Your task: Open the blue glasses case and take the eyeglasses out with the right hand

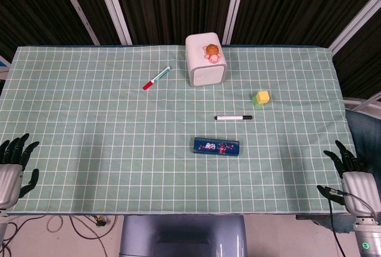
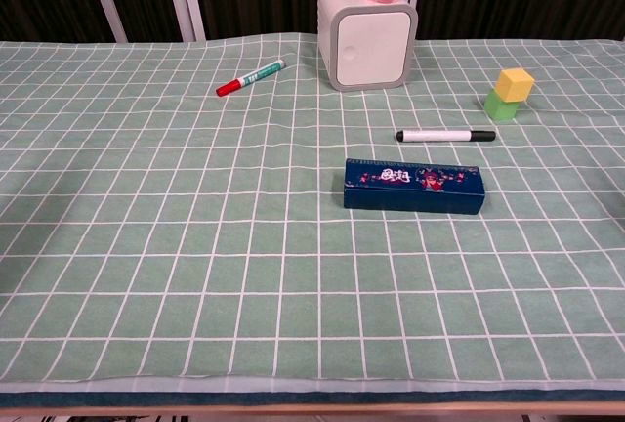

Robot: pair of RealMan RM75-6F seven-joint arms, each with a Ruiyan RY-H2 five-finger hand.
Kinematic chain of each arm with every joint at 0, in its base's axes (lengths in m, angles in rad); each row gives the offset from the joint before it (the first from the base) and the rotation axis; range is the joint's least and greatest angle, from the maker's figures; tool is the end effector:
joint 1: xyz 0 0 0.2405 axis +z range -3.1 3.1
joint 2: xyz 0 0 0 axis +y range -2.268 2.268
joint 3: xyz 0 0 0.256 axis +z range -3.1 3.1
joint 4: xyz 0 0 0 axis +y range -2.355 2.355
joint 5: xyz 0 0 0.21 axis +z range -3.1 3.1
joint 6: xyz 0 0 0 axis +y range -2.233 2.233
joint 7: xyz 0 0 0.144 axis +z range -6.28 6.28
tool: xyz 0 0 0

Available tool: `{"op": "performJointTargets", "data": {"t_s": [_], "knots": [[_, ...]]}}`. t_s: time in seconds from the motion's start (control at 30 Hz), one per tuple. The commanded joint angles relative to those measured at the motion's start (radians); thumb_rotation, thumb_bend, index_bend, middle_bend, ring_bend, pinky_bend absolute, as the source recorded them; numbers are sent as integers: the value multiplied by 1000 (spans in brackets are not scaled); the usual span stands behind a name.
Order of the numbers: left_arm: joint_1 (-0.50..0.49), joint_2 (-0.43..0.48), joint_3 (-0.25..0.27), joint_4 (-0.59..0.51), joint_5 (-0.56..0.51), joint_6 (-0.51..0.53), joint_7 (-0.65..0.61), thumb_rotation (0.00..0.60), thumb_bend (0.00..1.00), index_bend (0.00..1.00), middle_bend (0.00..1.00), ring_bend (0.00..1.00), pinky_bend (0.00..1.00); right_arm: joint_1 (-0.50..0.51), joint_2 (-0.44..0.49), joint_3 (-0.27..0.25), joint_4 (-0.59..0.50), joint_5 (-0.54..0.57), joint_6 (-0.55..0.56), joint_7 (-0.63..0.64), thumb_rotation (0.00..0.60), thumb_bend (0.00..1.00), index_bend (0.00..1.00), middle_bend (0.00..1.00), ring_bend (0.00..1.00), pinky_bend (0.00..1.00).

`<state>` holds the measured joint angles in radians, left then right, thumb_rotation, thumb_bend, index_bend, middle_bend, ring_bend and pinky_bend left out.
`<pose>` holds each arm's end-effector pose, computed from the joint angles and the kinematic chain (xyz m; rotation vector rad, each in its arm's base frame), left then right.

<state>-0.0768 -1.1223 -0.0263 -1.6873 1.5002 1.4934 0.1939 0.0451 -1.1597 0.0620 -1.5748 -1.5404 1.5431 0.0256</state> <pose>-0.2983 0.1724 0.1492 -1.4340 -0.8316 -0.8046 -0.3123 -0.1711 0.1566 1.3457 -0.8817 0.9639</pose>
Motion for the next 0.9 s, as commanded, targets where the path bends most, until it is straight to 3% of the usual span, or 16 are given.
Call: {"op": "performJointTargets", "data": {"t_s": [0.03, 0.9], "knots": [[1, 1, 0, -1, -1, 0, 1, 600, 460, 136, 0, 0, 15, 0, 0, 0, 0, 0, -1, -1, 600, 194, 204, 49, 138, 239], [1, 3, -1, -10, -9, -3, 2, 600, 460, 136, 0, 0, 15, 4, 12, -3, -9, 18, -31, 46, 600, 194, 204, 49, 138, 239]]}}
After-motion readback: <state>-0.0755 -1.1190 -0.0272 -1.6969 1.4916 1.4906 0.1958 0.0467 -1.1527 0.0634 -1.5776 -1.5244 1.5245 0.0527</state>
